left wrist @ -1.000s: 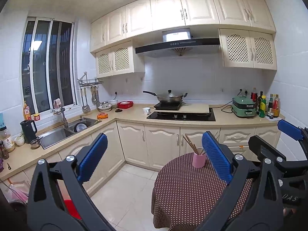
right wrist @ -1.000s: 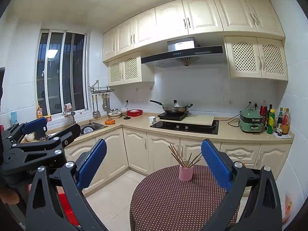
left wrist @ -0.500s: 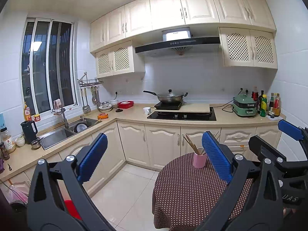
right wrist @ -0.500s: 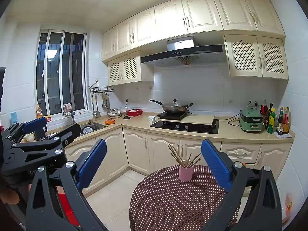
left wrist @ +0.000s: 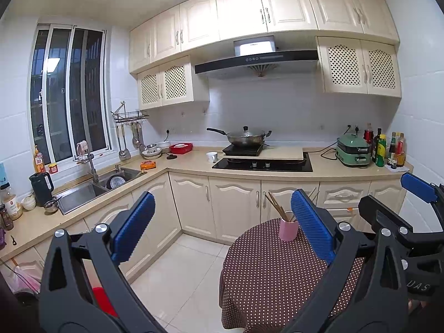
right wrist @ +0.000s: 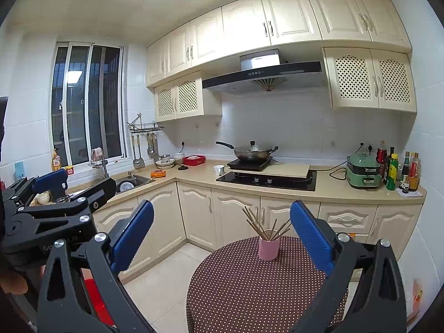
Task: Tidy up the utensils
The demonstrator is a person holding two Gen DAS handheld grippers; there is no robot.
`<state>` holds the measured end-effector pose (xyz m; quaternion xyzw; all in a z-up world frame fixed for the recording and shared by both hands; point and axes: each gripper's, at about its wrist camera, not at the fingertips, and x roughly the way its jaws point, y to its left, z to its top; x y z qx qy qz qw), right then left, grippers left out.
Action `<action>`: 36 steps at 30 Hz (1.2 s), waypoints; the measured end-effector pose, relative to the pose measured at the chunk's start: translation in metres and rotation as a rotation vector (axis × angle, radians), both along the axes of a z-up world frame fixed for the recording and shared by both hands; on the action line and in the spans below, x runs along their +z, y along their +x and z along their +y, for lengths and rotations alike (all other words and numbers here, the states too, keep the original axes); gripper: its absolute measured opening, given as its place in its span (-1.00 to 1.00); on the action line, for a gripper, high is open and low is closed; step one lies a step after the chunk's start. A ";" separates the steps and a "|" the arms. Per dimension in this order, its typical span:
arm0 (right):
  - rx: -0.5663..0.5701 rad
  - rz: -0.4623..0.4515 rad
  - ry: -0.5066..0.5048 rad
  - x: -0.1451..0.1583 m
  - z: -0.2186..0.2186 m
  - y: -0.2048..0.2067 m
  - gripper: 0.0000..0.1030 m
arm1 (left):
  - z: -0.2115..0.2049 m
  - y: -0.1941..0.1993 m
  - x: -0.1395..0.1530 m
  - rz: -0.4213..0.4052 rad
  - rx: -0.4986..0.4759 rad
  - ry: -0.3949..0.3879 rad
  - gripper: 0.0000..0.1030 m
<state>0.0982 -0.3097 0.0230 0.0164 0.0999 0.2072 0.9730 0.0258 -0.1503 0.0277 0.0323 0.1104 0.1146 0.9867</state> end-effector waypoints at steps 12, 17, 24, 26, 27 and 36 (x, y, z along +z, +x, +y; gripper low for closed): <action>-0.001 0.009 0.002 -0.002 0.000 0.006 0.84 | 0.000 0.006 -0.004 0.009 0.004 0.000 0.88; -0.002 0.015 0.002 -0.004 0.000 0.009 0.84 | 0.000 0.009 -0.007 0.015 0.005 -0.002 0.88; 0.001 0.019 0.005 -0.005 -0.001 0.011 0.84 | 0.000 0.011 -0.006 0.018 0.008 0.000 0.88; 0.002 0.019 0.006 -0.005 -0.002 0.011 0.84 | 0.000 0.011 -0.006 0.018 0.009 0.002 0.88; 0.002 0.020 0.006 -0.005 -0.002 0.012 0.84 | 0.000 0.011 -0.006 0.018 0.010 0.002 0.88; 0.003 0.024 0.008 -0.007 -0.004 0.015 0.84 | 0.000 0.015 -0.007 0.023 0.014 0.003 0.88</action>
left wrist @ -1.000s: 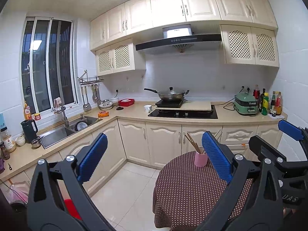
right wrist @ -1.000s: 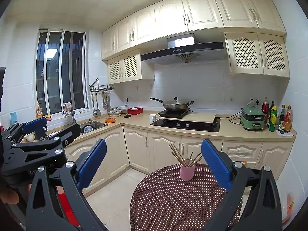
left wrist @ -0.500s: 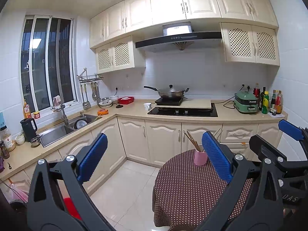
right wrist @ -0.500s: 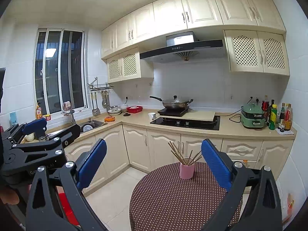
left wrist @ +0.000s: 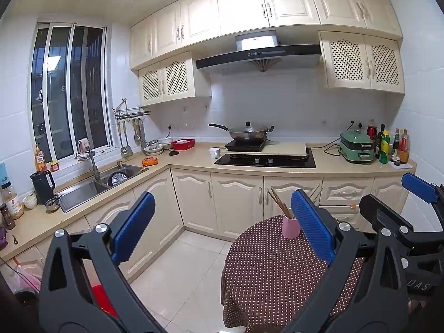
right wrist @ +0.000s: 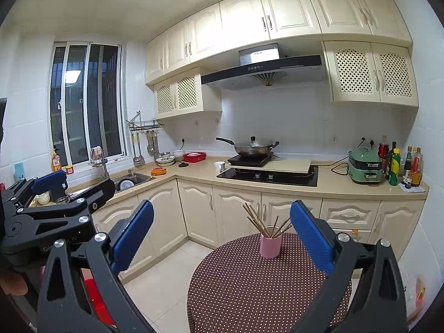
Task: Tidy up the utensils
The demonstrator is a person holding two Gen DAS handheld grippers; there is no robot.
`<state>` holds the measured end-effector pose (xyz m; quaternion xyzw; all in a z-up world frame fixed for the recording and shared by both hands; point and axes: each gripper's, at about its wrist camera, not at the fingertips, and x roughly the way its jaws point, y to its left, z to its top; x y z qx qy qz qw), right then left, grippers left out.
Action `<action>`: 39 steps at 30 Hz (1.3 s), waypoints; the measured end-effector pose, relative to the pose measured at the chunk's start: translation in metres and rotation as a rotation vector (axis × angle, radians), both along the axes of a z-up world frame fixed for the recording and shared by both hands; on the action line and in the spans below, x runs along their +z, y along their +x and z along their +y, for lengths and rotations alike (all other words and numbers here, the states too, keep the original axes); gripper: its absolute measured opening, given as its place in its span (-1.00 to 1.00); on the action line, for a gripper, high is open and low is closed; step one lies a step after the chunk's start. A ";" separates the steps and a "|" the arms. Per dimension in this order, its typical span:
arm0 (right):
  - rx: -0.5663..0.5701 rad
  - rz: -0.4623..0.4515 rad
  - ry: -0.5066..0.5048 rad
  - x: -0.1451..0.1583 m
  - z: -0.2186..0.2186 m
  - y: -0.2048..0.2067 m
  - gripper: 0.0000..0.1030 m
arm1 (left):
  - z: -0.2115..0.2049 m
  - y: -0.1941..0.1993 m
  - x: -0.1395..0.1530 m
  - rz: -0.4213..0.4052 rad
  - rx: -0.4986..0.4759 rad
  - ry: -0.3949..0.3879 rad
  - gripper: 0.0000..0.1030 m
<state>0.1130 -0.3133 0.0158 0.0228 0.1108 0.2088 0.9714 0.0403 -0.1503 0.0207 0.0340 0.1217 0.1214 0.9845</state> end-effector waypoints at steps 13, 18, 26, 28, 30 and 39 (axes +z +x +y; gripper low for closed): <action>-0.005 0.023 -0.004 -0.007 0.004 0.017 0.84 | 0.004 0.015 -0.007 0.018 0.002 -0.006 0.88; -0.006 0.032 -0.002 -0.011 0.011 0.028 0.84 | 0.011 0.027 -0.012 0.031 0.003 -0.003 0.88; -0.015 0.053 -0.012 -0.018 0.024 0.057 0.84 | 0.028 0.062 -0.021 0.060 -0.003 -0.013 0.88; -0.019 0.062 -0.012 -0.021 0.029 0.066 0.84 | 0.032 0.072 -0.024 0.070 -0.006 -0.012 0.88; -0.024 0.070 -0.017 -0.024 0.032 0.074 0.84 | 0.037 0.082 -0.028 0.077 -0.005 -0.011 0.88; -0.070 0.136 -0.030 -0.041 0.048 0.119 0.84 | 0.056 0.137 -0.046 0.133 -0.044 -0.010 0.88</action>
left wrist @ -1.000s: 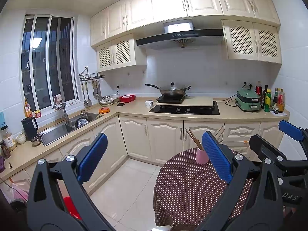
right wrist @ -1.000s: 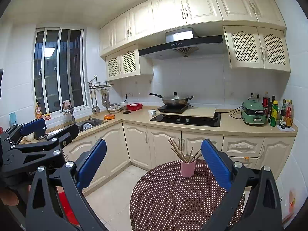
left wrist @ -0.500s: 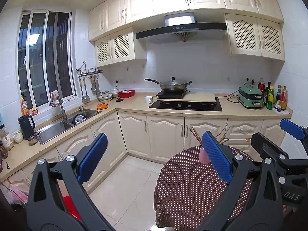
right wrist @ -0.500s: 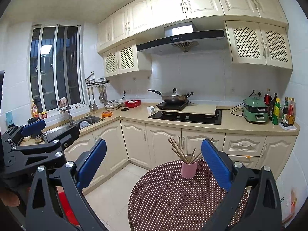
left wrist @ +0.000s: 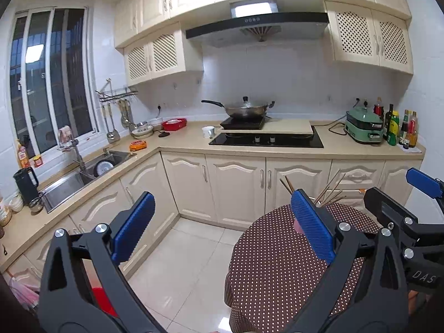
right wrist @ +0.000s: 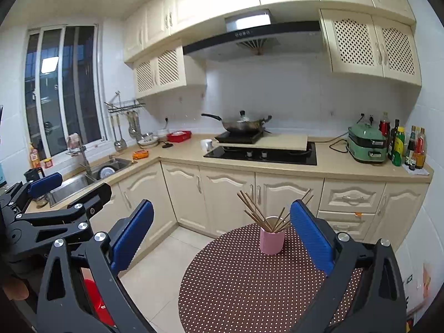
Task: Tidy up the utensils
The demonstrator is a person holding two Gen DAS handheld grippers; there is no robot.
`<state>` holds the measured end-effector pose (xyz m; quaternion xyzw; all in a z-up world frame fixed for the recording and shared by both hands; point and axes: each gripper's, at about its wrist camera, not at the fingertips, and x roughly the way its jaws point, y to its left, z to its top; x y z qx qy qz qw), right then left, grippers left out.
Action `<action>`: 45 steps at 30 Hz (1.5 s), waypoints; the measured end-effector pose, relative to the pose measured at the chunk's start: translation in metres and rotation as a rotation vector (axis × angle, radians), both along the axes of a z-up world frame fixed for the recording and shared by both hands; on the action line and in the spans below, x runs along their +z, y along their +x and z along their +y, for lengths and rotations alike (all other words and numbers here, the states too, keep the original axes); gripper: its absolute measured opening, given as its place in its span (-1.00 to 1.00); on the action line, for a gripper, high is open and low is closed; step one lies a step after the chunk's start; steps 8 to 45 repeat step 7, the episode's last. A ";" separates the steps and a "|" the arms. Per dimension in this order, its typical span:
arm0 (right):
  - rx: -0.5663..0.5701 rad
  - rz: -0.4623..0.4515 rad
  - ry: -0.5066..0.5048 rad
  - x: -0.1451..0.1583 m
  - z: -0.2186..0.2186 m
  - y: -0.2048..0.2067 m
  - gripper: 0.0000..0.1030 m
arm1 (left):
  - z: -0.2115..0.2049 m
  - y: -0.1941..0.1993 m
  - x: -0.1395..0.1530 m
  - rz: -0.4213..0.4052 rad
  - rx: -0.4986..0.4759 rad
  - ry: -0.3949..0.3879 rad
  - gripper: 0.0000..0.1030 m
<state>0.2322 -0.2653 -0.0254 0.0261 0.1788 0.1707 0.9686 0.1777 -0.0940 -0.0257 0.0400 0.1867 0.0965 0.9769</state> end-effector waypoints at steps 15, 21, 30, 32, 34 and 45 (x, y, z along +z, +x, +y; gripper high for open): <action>-0.070 0.106 -0.026 -0.030 0.012 0.045 0.84 | 0.014 0.062 -0.031 0.103 -0.067 -0.016 0.88; -0.070 0.106 -0.026 -0.030 0.012 0.045 0.84 | 0.014 0.062 -0.031 0.103 -0.067 -0.016 0.88; -0.070 0.106 -0.026 -0.030 0.012 0.045 0.84 | 0.014 0.062 -0.031 0.103 -0.067 -0.016 0.88; -0.070 0.106 -0.026 -0.030 0.012 0.045 0.84 | 0.014 0.062 -0.031 0.103 -0.067 -0.016 0.88; -0.070 0.106 -0.026 -0.030 0.012 0.045 0.84 | 0.014 0.062 -0.031 0.103 -0.067 -0.016 0.88; -0.070 0.106 -0.026 -0.030 0.012 0.045 0.84 | 0.014 0.062 -0.031 0.103 -0.067 -0.016 0.88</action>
